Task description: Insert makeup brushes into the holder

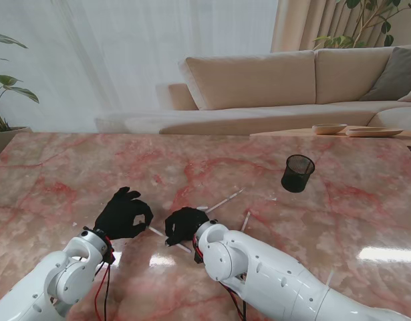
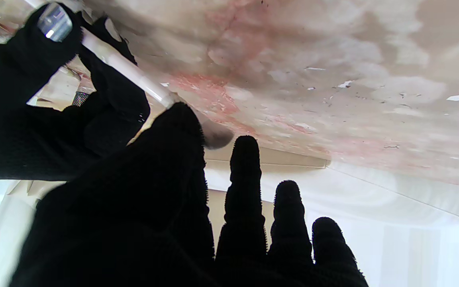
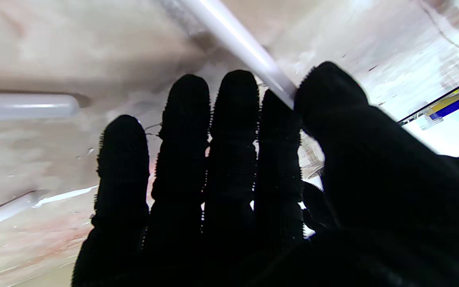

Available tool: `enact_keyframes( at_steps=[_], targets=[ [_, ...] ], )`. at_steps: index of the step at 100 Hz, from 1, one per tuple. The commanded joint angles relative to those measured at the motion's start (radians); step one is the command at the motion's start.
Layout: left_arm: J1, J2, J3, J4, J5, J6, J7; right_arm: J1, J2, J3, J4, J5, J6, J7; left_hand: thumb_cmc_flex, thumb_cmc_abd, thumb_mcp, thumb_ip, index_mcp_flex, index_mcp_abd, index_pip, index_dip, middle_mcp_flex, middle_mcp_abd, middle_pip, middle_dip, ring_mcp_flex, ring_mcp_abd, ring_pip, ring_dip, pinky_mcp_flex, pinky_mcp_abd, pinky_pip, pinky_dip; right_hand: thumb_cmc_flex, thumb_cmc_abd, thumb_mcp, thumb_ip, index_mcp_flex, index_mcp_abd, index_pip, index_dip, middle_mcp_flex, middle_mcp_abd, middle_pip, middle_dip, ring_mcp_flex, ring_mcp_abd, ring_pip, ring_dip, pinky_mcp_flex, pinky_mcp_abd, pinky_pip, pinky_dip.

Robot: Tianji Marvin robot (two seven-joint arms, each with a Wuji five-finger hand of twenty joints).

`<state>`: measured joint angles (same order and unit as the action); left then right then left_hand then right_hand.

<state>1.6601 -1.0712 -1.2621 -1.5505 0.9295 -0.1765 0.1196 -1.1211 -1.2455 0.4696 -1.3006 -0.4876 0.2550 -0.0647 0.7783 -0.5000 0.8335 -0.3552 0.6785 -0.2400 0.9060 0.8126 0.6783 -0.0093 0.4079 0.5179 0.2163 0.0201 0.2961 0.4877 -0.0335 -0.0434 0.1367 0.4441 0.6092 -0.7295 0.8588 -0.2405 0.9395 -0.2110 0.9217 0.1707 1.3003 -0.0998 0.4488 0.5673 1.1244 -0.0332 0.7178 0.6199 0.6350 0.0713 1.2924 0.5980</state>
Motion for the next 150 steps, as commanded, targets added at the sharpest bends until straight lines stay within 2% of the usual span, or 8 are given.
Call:
enact_keyframes(
  at_steps=[1, 32, 50, 58, 63, 67, 110, 150],
  targets=[
    [0.006, 0.000, -0.001, -0.002, 0.005, -0.002, 0.008, -0.004, -0.004, -0.002, 0.005, 0.002, 0.002, 0.013, 0.063, 0.039, 0.031, 0.047, 0.059, -0.019, 0.102, 0.041, 0.031, -0.022, 0.022, 0.020, 0.011, 0.021, -0.009, 0.011, -0.008, 0.004, -0.038, -0.006, 0.058, -0.009, 0.084, -0.006, 0.058, -0.059, 0.098, 0.067, 0.053, 0.016, 0.029, 0.027, 0.045, -0.003, 0.031, 0.027, 0.015, 0.004, 0.048, 0.026],
    [0.018, 0.001, -0.024, -0.015, 0.010, -0.039, 0.016, -0.017, -0.006, 0.017, -0.007, 0.003, 0.006, -0.008, 0.032, 0.051, -0.029, 0.088, -0.057, -0.043, 0.051, -0.069, -0.012, -0.051, 0.002, -0.009, -0.006, 0.018, -0.016, 0.010, -0.010, 0.015, -0.045, -0.020, 0.065, -0.036, 0.131, -0.013, 0.080, -0.070, 0.097, 0.190, 0.092, 0.047, 0.049, 0.039, 0.092, 0.007, 0.090, 0.041, 0.052, 0.003, 0.082, 0.044],
    [0.027, 0.001, -0.044, -0.031, 0.010, -0.071, 0.012, -0.026, 0.001, 0.031, -0.027, 0.004, 0.009, -0.002, -0.021, 0.045, 0.016, 0.108, -0.101, 0.002, -0.118, -0.352, -0.055, -0.050, -0.023, -0.061, -0.020, 0.016, -0.024, 0.006, -0.008, 0.023, -0.053, -0.042, 0.077, -0.037, 0.126, -0.011, 0.085, -0.063, 0.092, 0.201, 0.107, 0.068, 0.050, 0.028, 0.110, 0.027, 0.113, 0.046, 0.070, 0.007, 0.102, 0.057],
    [0.029, 0.001, -0.051, -0.038, 0.009, -0.086, 0.011, -0.030, 0.004, 0.037, -0.033, 0.004, 0.009, -0.001, -0.100, 0.078, 0.093, 0.150, -0.095, 0.029, -0.253, -0.460, -0.071, -0.050, -0.032, -0.082, -0.027, 0.016, -0.028, 0.003, -0.008, 0.025, -0.057, -0.052, 0.083, -0.040, 0.125, -0.009, 0.088, -0.058, 0.089, 0.204, 0.113, 0.081, 0.056, 0.022, 0.120, 0.053, 0.163, 0.067, 0.091, 0.019, 0.167, 0.106],
    [0.031, 0.001, -0.056, -0.043, 0.009, -0.092, 0.010, -0.032, 0.005, 0.041, -0.037, 0.006, 0.013, 0.003, -0.146, 0.105, 0.135, 0.216, -0.108, 0.041, -0.341, -0.481, -0.083, -0.052, -0.036, -0.092, -0.031, 0.014, -0.031, 0.001, -0.008, 0.026, -0.057, -0.056, 0.087, -0.040, 0.123, -0.008, 0.089, -0.056, 0.088, 0.205, 0.116, 0.087, 0.060, 0.019, 0.125, 0.065, 0.212, 0.091, 0.107, 0.025, 0.226, 0.173],
    [0.033, 0.001, -0.059, -0.046, 0.009, -0.097, 0.010, -0.034, 0.006, 0.045, -0.039, 0.009, 0.016, 0.003, -0.157, 0.096, 0.142, 0.226, -0.119, 0.041, -0.404, -0.501, -0.091, -0.051, -0.039, -0.098, -0.034, 0.015, -0.032, 0.000, -0.008, 0.028, -0.057, -0.058, 0.090, -0.042, 0.123, -0.007, 0.089, -0.052, 0.089, 0.205, 0.118, 0.091, 0.063, 0.018, 0.125, 0.070, 0.235, 0.103, 0.116, 0.028, 0.240, 0.220],
    [0.054, 0.000, -0.096, -0.094, 0.010, -0.128, 0.007, -0.065, 0.015, 0.090, -0.068, 0.035, 0.028, 0.009, -0.258, 0.019, 0.144, 0.233, -0.197, 0.048, -0.659, -0.619, -0.180, -0.057, -0.062, -0.127, -0.060, 0.016, -0.049, -0.006, -0.008, 0.036, -0.069, -0.081, 0.096, -0.046, 0.137, -0.005, 0.091, -0.048, 0.099, 0.226, 0.121, 0.100, 0.080, 0.036, 0.135, 0.077, 0.260, 0.119, 0.144, 0.043, 0.222, 0.271],
    [0.103, -0.013, -0.162, -0.146, -0.022, -0.144, 0.042, -0.118, 0.032, 0.182, -0.137, 0.032, 0.047, -0.008, -0.333, 0.001, 0.087, 0.230, -0.212, 0.139, -0.709, -0.646, -0.241, -0.047, -0.079, -0.145, -0.087, 0.011, -0.079, -0.014, -0.005, 0.044, -0.084, -0.106, 0.094, -0.053, 0.146, -0.008, 0.092, -0.043, 0.093, 0.232, 0.124, 0.105, 0.078, 0.036, 0.144, 0.077, 0.256, 0.121, 0.157, 0.048, 0.211, 0.289]
  ],
)
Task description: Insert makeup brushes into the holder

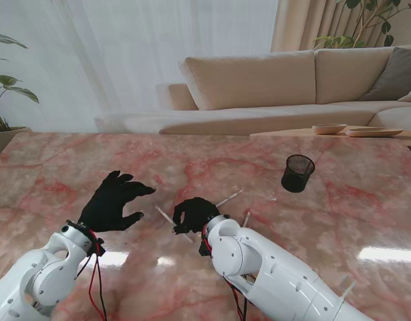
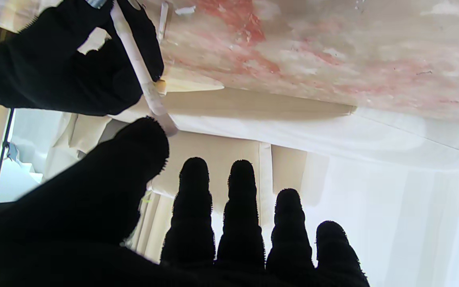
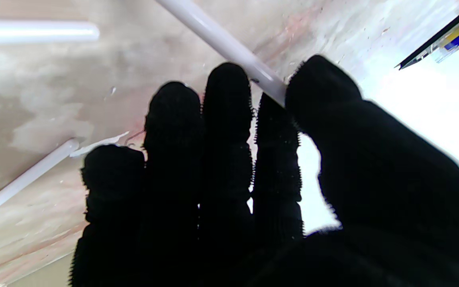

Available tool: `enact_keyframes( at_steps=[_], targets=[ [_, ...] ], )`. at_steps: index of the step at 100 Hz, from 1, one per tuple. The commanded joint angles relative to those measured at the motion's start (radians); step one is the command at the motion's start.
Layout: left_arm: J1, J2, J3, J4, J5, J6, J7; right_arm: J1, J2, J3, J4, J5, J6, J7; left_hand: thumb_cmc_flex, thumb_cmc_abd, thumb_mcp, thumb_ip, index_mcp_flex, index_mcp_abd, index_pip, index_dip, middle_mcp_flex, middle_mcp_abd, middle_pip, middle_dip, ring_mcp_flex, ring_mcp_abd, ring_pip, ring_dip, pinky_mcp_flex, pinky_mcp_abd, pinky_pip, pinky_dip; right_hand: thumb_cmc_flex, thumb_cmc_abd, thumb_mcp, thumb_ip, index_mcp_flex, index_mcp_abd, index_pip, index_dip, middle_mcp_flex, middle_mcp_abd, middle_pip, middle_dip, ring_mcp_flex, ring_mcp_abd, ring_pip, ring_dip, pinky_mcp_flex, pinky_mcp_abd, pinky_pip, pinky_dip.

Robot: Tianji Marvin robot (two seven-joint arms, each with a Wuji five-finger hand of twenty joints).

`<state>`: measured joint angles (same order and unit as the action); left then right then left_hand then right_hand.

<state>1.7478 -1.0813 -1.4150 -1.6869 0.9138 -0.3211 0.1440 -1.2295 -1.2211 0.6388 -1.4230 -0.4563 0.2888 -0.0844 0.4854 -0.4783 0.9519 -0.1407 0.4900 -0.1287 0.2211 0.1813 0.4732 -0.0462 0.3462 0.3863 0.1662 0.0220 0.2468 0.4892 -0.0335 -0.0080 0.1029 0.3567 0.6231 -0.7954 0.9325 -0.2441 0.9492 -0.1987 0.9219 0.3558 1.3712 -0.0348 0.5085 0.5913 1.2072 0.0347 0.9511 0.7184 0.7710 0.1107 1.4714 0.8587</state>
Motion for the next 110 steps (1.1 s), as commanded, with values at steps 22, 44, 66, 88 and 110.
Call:
enact_keyframes(
  at_steps=[22, 44, 66, 88, 110],
  targets=[
    [0.034, -0.008, -0.033, -0.012, -0.014, 0.013, 0.037, -0.041, 0.025, 0.093, -0.083, -0.024, 0.043, 0.011, -0.046, -0.011, -0.052, 0.019, -0.015, 0.062, -0.036, -0.022, -0.049, -0.003, -0.022, -0.016, -0.043, 0.013, -0.039, -0.015, -0.006, 0.013, -0.052, -0.025, 0.082, 0.004, 0.073, -0.006, 0.087, -0.049, 0.091, 0.036, 0.061, 0.046, 0.015, 0.001, 0.087, 0.008, 0.003, 0.017, 0.055, 0.018, 0.015, 0.034],
    [0.017, -0.011, 0.007, 0.033, -0.037, 0.028, 0.052, -0.077, 0.051, 0.225, -0.176, -0.080, 0.096, 0.031, -0.047, 0.000, -0.071, 0.022, -0.009, 0.074, -0.038, -0.024, -0.054, 0.001, -0.026, -0.018, -0.047, 0.015, -0.045, -0.014, -0.006, 0.016, -0.058, -0.036, 0.085, -0.002, 0.075, -0.007, 0.089, -0.045, 0.093, 0.028, 0.065, 0.049, 0.015, -0.005, 0.099, 0.011, -0.007, 0.019, 0.075, 0.026, 0.003, 0.036],
    [-0.023, -0.015, 0.075, 0.096, -0.085, 0.044, 0.053, -0.100, 0.072, 0.374, -0.243, -0.134, 0.148, 0.060, -0.045, 0.021, -0.107, 0.027, -0.005, 0.089, -0.044, -0.027, -0.074, 0.010, -0.037, -0.023, -0.058, 0.013, -0.063, -0.021, -0.004, 0.021, -0.064, -0.052, 0.085, -0.007, 0.079, -0.008, 0.092, -0.043, 0.096, 0.024, 0.065, 0.050, 0.015, -0.008, 0.099, 0.010, -0.014, 0.022, 0.077, 0.030, -0.002, 0.039],
    [-0.069, -0.022, 0.122, 0.163, -0.143, 0.047, 0.052, -0.099, 0.078, 0.500, -0.237, -0.159, 0.170, 0.054, -0.051, 0.054, -0.193, 0.037, 0.014, 0.133, -0.058, -0.034, -0.126, 0.011, -0.096, -0.134, -0.049, -0.053, -0.132, -0.140, 0.006, -0.074, -0.042, -0.033, 0.085, -0.015, 0.085, -0.009, 0.093, -0.040, 0.098, 0.019, 0.067, 0.051, 0.017, -0.011, 0.100, 0.010, -0.015, 0.027, 0.080, 0.033, -0.004, 0.043],
    [-0.120, -0.025, 0.163, 0.222, -0.185, 0.037, 0.042, -0.058, 0.065, 0.587, -0.127, -0.130, 0.145, -0.015, -0.068, 0.085, -0.273, 0.046, 0.015, 0.149, -0.087, -0.050, -0.158, 0.009, -0.100, -0.161, -0.056, -0.073, -0.111, -0.172, 0.007, -0.067, -0.035, -0.036, 0.085, -0.025, 0.098, -0.012, 0.096, -0.044, 0.101, 0.013, 0.067, 0.048, 0.019, -0.014, 0.099, 0.006, -0.025, 0.027, 0.073, 0.035, -0.016, 0.047]
  ],
)
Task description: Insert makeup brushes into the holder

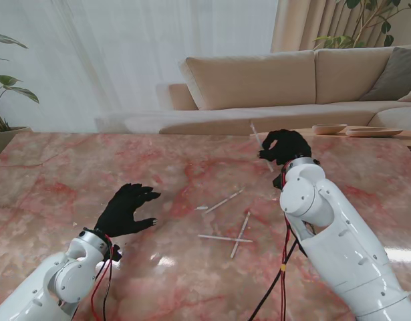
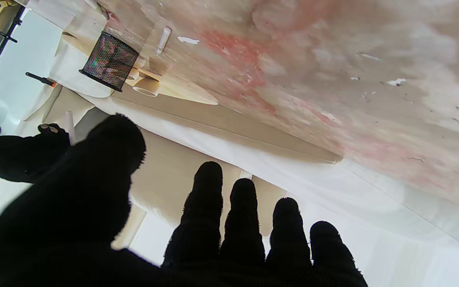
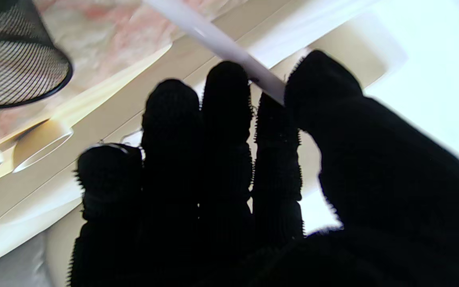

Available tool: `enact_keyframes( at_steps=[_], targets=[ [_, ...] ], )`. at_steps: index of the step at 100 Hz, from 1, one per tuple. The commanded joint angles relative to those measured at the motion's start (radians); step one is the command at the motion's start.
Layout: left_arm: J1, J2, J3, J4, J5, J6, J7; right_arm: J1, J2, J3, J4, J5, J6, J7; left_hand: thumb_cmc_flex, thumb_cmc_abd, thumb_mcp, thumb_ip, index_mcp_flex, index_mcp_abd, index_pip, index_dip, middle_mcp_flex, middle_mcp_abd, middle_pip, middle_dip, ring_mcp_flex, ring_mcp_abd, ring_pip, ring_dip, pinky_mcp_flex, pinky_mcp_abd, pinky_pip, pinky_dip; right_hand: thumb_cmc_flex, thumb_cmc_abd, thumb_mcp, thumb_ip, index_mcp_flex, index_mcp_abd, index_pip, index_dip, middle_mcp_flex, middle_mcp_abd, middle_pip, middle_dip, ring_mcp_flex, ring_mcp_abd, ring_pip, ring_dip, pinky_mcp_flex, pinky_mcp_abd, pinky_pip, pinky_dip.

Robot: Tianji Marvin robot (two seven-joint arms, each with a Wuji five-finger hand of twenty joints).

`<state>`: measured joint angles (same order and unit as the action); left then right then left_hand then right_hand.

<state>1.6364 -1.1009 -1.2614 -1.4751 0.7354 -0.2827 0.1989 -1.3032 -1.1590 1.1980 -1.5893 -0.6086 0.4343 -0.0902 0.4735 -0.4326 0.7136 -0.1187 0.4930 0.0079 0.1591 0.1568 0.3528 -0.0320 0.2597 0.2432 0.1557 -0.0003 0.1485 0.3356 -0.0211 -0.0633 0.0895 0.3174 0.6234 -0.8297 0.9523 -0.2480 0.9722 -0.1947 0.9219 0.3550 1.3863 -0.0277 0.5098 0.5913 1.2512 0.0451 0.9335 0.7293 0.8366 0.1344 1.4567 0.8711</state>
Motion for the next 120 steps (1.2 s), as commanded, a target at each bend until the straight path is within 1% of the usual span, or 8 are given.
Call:
enact_keyframes(
  at_steps=[1, 34, 49, 59, 72, 87, 102, 120],
  targets=[
    [-0.010, -0.006, 0.011, 0.012, -0.008, -0.001, -0.014, 0.018, 0.001, 0.031, 0.045, 0.025, -0.003, -0.013, -0.056, 0.040, -0.036, 0.024, 0.010, 0.011, -0.026, -0.026, -0.038, -0.004, -0.014, -0.018, -0.047, -0.053, -0.013, -0.019, -0.006, -0.011, -0.021, 0.004, 0.084, 0.009, 0.079, -0.008, 0.073, -0.048, 0.101, 0.013, 0.052, 0.041, 0.018, -0.014, 0.055, -0.005, -0.008, 0.016, 0.007, 0.012, -0.001, 0.034],
    [-0.054, -0.013, 0.049, 0.060, -0.046, 0.017, -0.009, 0.121, -0.044, 0.111, 0.307, 0.145, -0.092, -0.183, -0.049, 0.053, -0.059, 0.030, 0.005, 0.008, -0.020, -0.023, -0.037, -0.003, -0.020, -0.022, -0.053, -0.059, -0.018, -0.025, -0.007, -0.002, -0.052, -0.027, 0.081, 0.002, 0.091, -0.012, 0.076, -0.051, 0.103, 0.005, 0.053, 0.037, 0.019, -0.021, 0.054, -0.008, -0.009, 0.023, 0.010, 0.021, -0.009, 0.040],
    [-0.061, -0.013, 0.049, 0.068, -0.052, 0.022, -0.017, 0.171, -0.064, 0.126, 0.450, 0.191, -0.202, -0.270, -0.048, 0.060, -0.064, 0.032, 0.002, 0.005, -0.019, -0.022, -0.039, -0.006, -0.023, -0.024, -0.056, -0.059, -0.023, -0.026, -0.005, 0.007, -0.059, -0.039, 0.072, 0.018, 0.087, -0.013, 0.071, -0.067, 0.102, 0.002, 0.044, 0.024, 0.017, -0.023, 0.048, -0.022, -0.031, 0.020, -0.015, 0.008, -0.035, 0.041],
    [-0.063, -0.014, 0.050, 0.073, -0.050, 0.022, -0.009, 0.189, -0.078, 0.135, 0.509, 0.238, -0.243, -0.301, -0.047, 0.060, -0.067, 0.033, 0.005, 0.003, -0.016, -0.020, -0.040, -0.007, -0.023, -0.024, -0.065, -0.062, -0.028, -0.025, -0.005, 0.006, -0.063, -0.045, 0.072, 0.023, 0.084, -0.012, 0.067, -0.067, 0.100, 0.002, 0.042, 0.021, 0.016, -0.023, 0.048, -0.024, -0.037, 0.021, -0.019, 0.006, -0.041, 0.044],
    [-0.058, -0.013, 0.048, 0.069, -0.049, 0.026, -0.013, 0.200, -0.094, 0.144, 0.570, 0.279, -0.261, -0.338, -0.047, 0.062, -0.068, 0.035, 0.002, 0.002, -0.014, -0.019, -0.040, -0.010, -0.024, -0.025, -0.065, -0.063, -0.031, -0.023, -0.003, 0.010, -0.066, -0.054, 0.071, 0.028, 0.078, -0.012, 0.065, -0.070, 0.098, 0.001, 0.038, 0.017, 0.014, -0.025, 0.044, -0.027, -0.043, 0.021, -0.020, 0.005, -0.045, 0.047],
    [-0.055, -0.011, 0.048, 0.063, -0.052, 0.028, -0.028, 0.203, -0.105, 0.146, 0.627, 0.312, -0.271, -0.352, -0.045, 0.063, -0.069, 0.035, 0.002, 0.003, -0.014, -0.019, -0.040, -0.010, -0.025, -0.025, -0.063, -0.065, -0.033, -0.021, -0.002, 0.007, -0.068, -0.061, 0.068, 0.033, 0.069, -0.011, 0.064, -0.077, 0.093, -0.003, 0.035, 0.012, 0.010, -0.027, 0.043, -0.030, -0.050, 0.023, -0.024, 0.001, -0.051, 0.052],
    [-0.056, -0.008, 0.047, 0.060, -0.055, 0.026, -0.043, 0.205, -0.114, 0.142, 0.667, 0.333, -0.279, -0.365, -0.044, 0.068, -0.072, 0.035, -0.002, 0.003, -0.016, -0.021, -0.041, -0.008, -0.026, -0.026, -0.058, -0.061, -0.035, -0.019, -0.002, 0.019, -0.063, -0.061, 0.062, 0.039, 0.059, -0.011, 0.060, -0.076, 0.085, -0.019, 0.028, 0.004, -0.001, -0.036, 0.029, -0.033, -0.063, 0.022, -0.034, -0.008, -0.064, 0.054],
    [-0.057, -0.008, 0.049, 0.063, -0.054, 0.024, -0.044, 0.205, -0.120, 0.138, 0.700, 0.347, -0.294, -0.375, -0.041, 0.068, -0.072, 0.037, -0.001, 0.004, -0.017, -0.021, -0.039, -0.009, -0.025, -0.026, -0.056, -0.061, -0.037, -0.018, -0.004, 0.016, -0.060, -0.060, 0.045, 0.045, 0.050, -0.014, 0.041, -0.058, 0.061, -0.076, 0.000, -0.013, -0.027, -0.052, -0.017, -0.041, -0.089, 0.017, -0.066, -0.019, -0.095, 0.053]
  ],
)
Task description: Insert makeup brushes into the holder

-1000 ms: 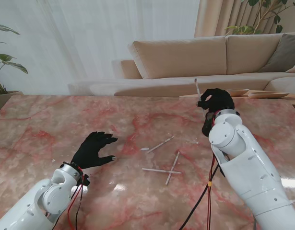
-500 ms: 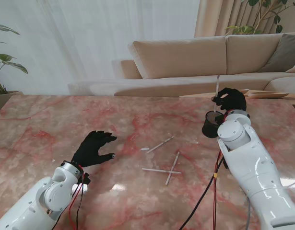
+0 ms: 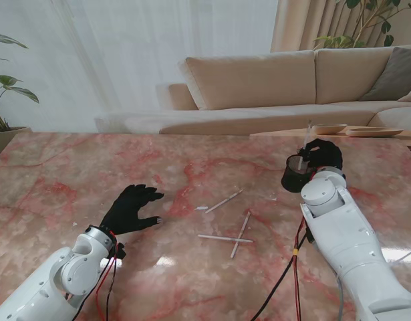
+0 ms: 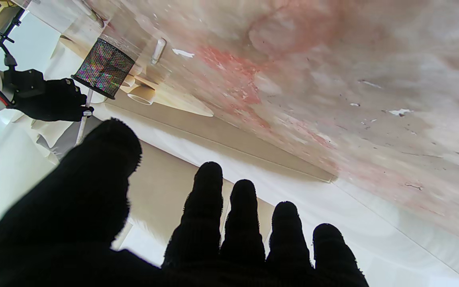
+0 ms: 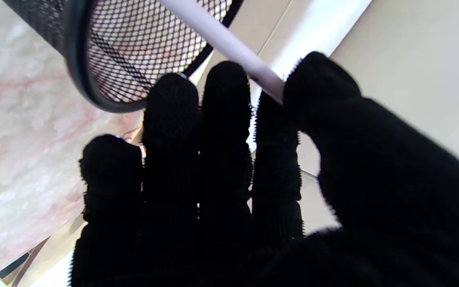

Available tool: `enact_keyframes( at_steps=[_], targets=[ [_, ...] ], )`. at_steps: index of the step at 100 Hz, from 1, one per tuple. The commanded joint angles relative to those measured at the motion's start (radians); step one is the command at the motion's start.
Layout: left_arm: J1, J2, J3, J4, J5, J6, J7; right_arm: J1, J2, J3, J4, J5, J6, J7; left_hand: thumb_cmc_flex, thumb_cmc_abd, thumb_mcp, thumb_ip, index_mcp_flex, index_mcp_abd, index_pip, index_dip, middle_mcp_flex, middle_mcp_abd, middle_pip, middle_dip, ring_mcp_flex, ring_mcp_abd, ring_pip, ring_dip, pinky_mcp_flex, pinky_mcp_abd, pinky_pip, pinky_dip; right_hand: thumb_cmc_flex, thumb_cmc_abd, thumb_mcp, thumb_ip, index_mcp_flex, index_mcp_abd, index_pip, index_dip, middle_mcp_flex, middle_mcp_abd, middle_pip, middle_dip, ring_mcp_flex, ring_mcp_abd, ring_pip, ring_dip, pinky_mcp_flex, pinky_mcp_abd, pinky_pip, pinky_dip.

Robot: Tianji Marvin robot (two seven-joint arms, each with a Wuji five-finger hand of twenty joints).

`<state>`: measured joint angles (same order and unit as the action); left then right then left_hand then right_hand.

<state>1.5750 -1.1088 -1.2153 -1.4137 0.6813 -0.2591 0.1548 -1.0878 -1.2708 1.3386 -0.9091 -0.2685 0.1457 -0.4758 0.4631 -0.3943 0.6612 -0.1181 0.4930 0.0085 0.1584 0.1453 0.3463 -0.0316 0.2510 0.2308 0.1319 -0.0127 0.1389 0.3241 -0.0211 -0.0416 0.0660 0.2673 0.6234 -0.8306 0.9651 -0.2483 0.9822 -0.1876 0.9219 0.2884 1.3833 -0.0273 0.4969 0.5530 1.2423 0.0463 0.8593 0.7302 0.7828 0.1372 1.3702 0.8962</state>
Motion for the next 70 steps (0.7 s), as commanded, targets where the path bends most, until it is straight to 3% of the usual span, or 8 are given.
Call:
enact_keyframes(
  at_steps=[1, 27, 37, 42, 50, 70],
  targets=[
    [0.004, 0.000, 0.003, 0.001, 0.000, 0.001, 0.000, -0.011, -0.008, -0.003, 0.021, 0.007, -0.006, 0.011, -0.031, 0.030, -0.020, 0.036, -0.001, 0.003, -0.016, -0.009, -0.033, -0.010, -0.017, -0.014, -0.032, -0.049, -0.028, -0.006, -0.004, -0.006, -0.036, -0.010, 0.045, 0.046, 0.038, -0.013, 0.029, -0.063, 0.060, -0.015, 0.000, -0.014, -0.016, -0.014, -0.011, -0.043, -0.016, 0.016, -0.016, -0.023, -0.010, 0.028],
    [0.003, 0.001, 0.004, 0.002, -0.003, -0.001, -0.005, -0.027, -0.003, -0.001, 0.021, 0.012, -0.042, 0.028, -0.029, 0.028, -0.015, 0.036, -0.002, 0.002, -0.017, -0.010, -0.033, -0.012, -0.018, -0.014, -0.032, -0.049, -0.030, -0.005, -0.004, -0.009, -0.035, -0.013, 0.013, -0.011, 0.026, -0.039, -0.100, -0.013, 0.004, -0.072, -0.123, -0.025, -0.082, -0.015, -0.145, -0.056, -0.038, 0.013, -0.100, -0.048, -0.036, 0.048],
    [0.001, 0.001, 0.005, 0.005, -0.002, -0.004, -0.004, -0.034, 0.001, 0.000, 0.015, 0.005, -0.046, 0.033, -0.030, 0.027, -0.013, 0.036, -0.002, 0.001, -0.017, -0.010, -0.032, -0.012, -0.017, -0.014, -0.032, -0.048, -0.030, -0.004, -0.004, -0.009, -0.035, -0.014, -0.029, -0.035, 0.055, -0.051, -0.113, 0.010, -0.104, -0.016, -0.185, -0.030, -0.087, -0.023, -0.188, -0.064, -0.032, 0.004, -0.119, -0.054, -0.047, 0.074],
    [0.000, 0.001, 0.005, 0.006, -0.002, -0.005, -0.004, -0.039, 0.002, 0.003, 0.013, 0.002, -0.052, 0.034, -0.030, 0.026, -0.013, 0.036, -0.002, 0.001, -0.017, -0.010, -0.032, -0.012, -0.017, -0.014, -0.032, -0.047, -0.030, -0.004, -0.004, -0.008, -0.034, -0.013, -0.058, -0.044, 0.083, -0.033, -0.105, 0.027, -0.210, 0.043, -0.229, -0.034, -0.083, -0.046, -0.210, -0.069, -0.032, 0.002, -0.132, -0.057, -0.054, 0.083],
    [0.000, 0.001, 0.005, 0.008, -0.003, -0.007, -0.003, -0.046, 0.004, 0.008, 0.004, 0.003, -0.055, 0.038, -0.029, 0.025, -0.011, 0.036, -0.002, 0.001, -0.016, -0.010, -0.032, -0.013, -0.017, -0.014, -0.031, -0.046, -0.030, -0.004, -0.004, -0.008, -0.033, -0.012, -0.114, -0.044, 0.120, 0.078, -0.104, 0.052, -0.360, 0.175, -0.290, -0.038, -0.070, -0.103, -0.236, -0.071, -0.028, 0.002, -0.150, -0.060, -0.057, 0.096],
    [-0.003, 0.001, 0.006, 0.009, -0.001, -0.008, -0.006, -0.072, 0.009, 0.025, -0.030, 0.008, -0.080, 0.048, -0.030, 0.024, -0.009, 0.035, -0.003, 0.000, -0.016, -0.010, -0.033, -0.015, -0.018, -0.014, -0.031, -0.044, -0.030, -0.003, -0.005, -0.006, -0.030, -0.010, -0.148, -0.050, 0.114, 0.085, -0.167, 0.065, -0.410, 0.189, -0.380, -0.043, -0.080, -0.114, -0.294, -0.072, -0.060, -0.011, -0.206, -0.056, -0.090, 0.094]
  ],
)
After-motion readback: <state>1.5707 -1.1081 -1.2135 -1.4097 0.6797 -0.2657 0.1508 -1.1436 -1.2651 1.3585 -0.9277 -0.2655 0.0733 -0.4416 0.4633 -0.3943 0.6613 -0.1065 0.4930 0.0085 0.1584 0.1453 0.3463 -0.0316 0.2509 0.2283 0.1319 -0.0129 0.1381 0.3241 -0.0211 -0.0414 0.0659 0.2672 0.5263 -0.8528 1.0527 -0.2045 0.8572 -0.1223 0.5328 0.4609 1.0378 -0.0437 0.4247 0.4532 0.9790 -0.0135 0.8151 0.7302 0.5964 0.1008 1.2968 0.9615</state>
